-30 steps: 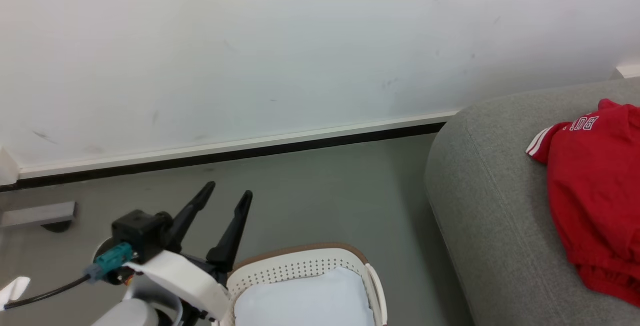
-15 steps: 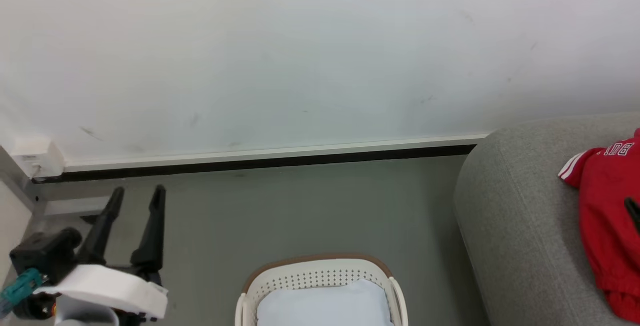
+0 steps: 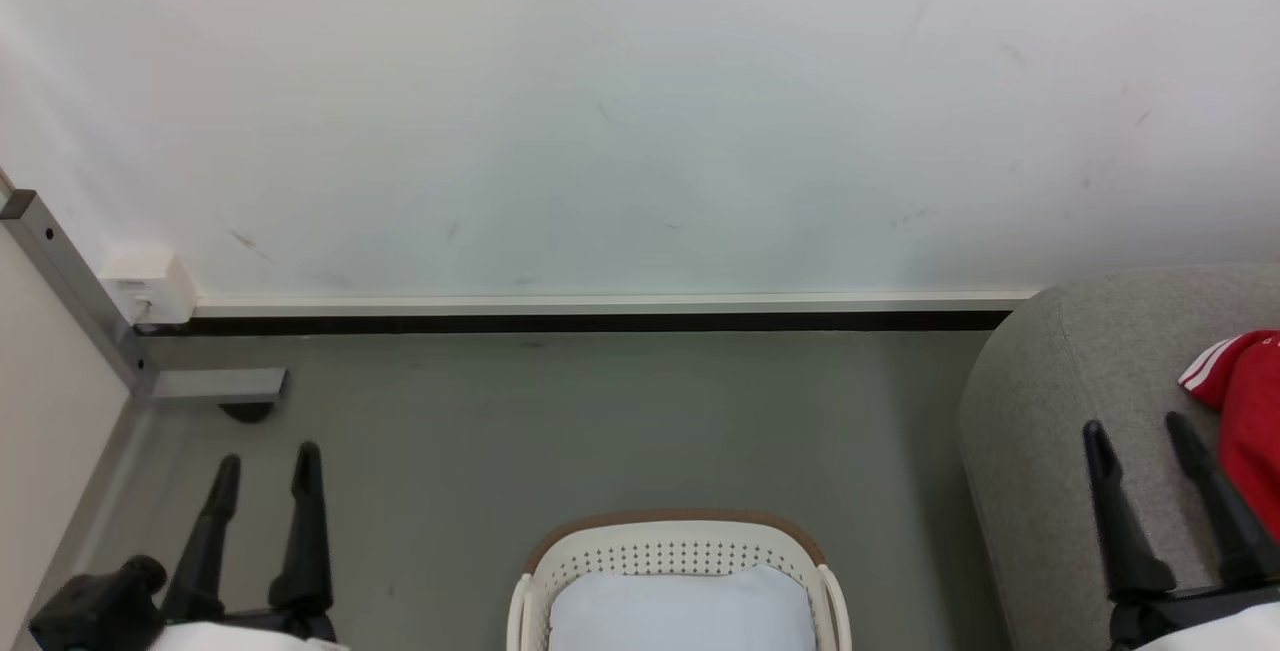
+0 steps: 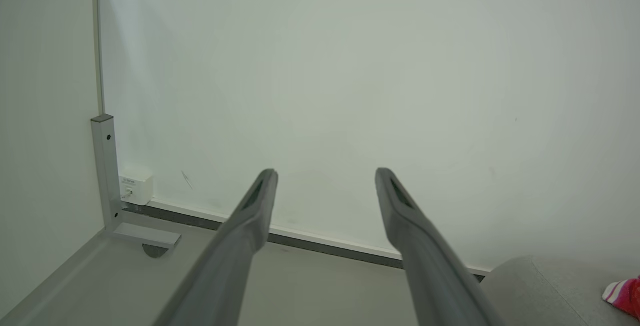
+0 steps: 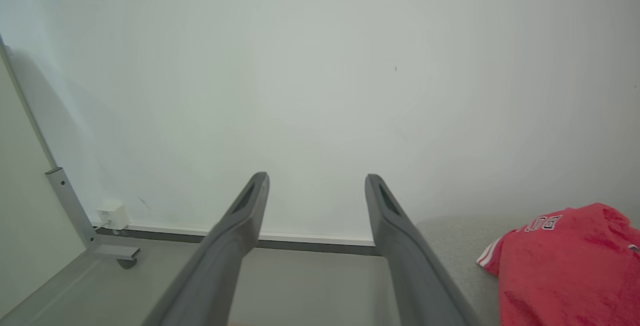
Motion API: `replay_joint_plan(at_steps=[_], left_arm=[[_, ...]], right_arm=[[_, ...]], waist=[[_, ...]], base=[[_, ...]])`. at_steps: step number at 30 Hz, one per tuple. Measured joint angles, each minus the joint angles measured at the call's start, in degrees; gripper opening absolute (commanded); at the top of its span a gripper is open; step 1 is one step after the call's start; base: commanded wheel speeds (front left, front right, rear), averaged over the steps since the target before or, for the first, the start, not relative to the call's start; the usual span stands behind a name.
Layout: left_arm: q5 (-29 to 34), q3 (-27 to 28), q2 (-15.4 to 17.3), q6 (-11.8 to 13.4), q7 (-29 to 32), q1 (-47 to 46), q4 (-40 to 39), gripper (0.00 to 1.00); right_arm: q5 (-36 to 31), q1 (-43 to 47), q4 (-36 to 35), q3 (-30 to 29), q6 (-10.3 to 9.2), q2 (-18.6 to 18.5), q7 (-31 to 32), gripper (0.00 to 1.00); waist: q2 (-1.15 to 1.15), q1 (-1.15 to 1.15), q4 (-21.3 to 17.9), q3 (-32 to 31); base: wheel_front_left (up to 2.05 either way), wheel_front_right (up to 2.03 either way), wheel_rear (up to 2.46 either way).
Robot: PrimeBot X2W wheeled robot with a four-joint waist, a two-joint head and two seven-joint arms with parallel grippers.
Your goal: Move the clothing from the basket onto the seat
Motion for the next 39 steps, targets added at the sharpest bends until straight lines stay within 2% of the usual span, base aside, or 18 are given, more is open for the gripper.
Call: replay_joint_plan(at_steps=[2, 8, 13, 16, 24, 39], left_arm=[[2.66, 1.6, -2.44, -2.33, -0.01, 1.27, 1.57, 1.0], [9.6, 6.58, -9.66, -8.86, -0.01, 3.3, 7.1, 1.0], [14.41, 8.67, -13.5, -14.34, 0.0, 3.77, 11.65, 1.0], [17.02, 9.87, -15.34, -16.26, -0.01, 3.67, 12.52, 1.0], [20.84, 13.21, -17.59, -18.85, -0.01, 2.43, 13.69, 1.0], [22.79, 16.13, -19.46, -20.19, -0.01, 2.2, 14.25, 1.0]], right_arm=[[0.55, 0.42, 1.24, 2.11, 0.0, 0.89, -2.93, 1.0], [0.44, 1.9, 8.15, 5.39, 0.0, -0.16, -11.96, 1.0], [0.22, 2.42, 14.27, 7.05, 0.0, 0.57, -16.97, 1.0], [0.15, 2.1, 16.64, 8.26, 0.0, 1.15, -18.24, 1.0], [-0.34, 0.6, 20.39, 10.94, 0.0, 1.7, -19.49, 1.0], [-0.15, -1.53, 22.68, 11.49, 0.0, 1.67, -20.25, 1.0]], waist=[[0.0, 0.0, 0.34, 0.08], [0.0, 0.0, 1.56, 0.22], [0.0, 0.0, 2.09, -0.08], [0.0, 0.0, 2.1, -0.2], [0.0, 0.0, 1.74, -0.18], [0.0, 0.0, 0.72, -0.24]], base=[[0.0, 0.0, 0.0], [0.0, 0.0, 0.0], [0.0, 0.0, 0.0], [0.0, 0.0, 0.0], [0.0, 0.0, 0.0], [0.0, 0.0, 0.0]])
